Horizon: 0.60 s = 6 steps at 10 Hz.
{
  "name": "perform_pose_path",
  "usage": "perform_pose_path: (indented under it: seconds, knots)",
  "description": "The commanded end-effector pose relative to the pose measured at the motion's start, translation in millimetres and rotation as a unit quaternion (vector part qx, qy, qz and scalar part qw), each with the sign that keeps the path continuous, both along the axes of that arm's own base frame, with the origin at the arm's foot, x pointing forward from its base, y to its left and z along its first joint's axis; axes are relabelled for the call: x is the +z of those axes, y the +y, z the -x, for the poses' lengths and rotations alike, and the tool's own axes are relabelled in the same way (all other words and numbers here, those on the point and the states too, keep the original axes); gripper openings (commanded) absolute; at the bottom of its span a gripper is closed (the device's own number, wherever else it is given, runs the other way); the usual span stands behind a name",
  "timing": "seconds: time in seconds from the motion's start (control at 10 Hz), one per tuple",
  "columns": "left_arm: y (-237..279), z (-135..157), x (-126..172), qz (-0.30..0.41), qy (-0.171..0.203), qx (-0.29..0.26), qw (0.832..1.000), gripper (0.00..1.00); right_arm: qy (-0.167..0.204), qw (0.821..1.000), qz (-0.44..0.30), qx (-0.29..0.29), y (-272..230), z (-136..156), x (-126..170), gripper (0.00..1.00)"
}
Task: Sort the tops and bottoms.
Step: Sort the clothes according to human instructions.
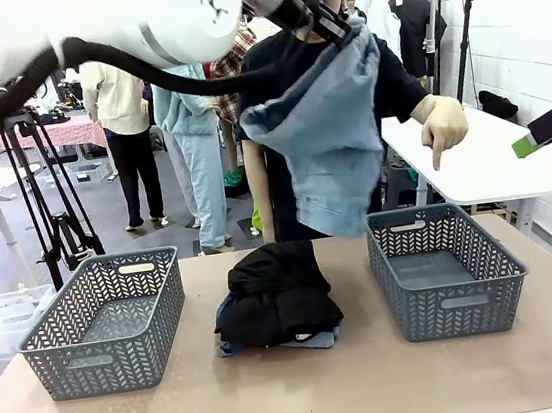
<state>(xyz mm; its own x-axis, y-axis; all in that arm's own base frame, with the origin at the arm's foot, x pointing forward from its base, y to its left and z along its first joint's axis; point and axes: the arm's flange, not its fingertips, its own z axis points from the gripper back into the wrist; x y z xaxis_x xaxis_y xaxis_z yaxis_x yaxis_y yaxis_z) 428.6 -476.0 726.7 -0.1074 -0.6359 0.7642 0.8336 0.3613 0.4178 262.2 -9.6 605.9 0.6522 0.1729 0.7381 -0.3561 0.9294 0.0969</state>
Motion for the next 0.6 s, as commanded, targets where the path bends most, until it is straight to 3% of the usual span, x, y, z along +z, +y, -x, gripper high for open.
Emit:
perform_pose_path:
  seconds: [0.0,0.5]
  knots:
    - [-38.5,-28.6,-6.2,0.021,0.009,-0.033,0.999,0.00,0.000,1.000,-0.002,0.008,-1.1,-1.2,-1.0,1.00]
    - [-96.9,-55.2,-100.8,-0.023,0.048,-0.031,0.998,0.00,0.000,1.000,-0.002,0.008,-1.1,-1.2,-1.0,1.00]
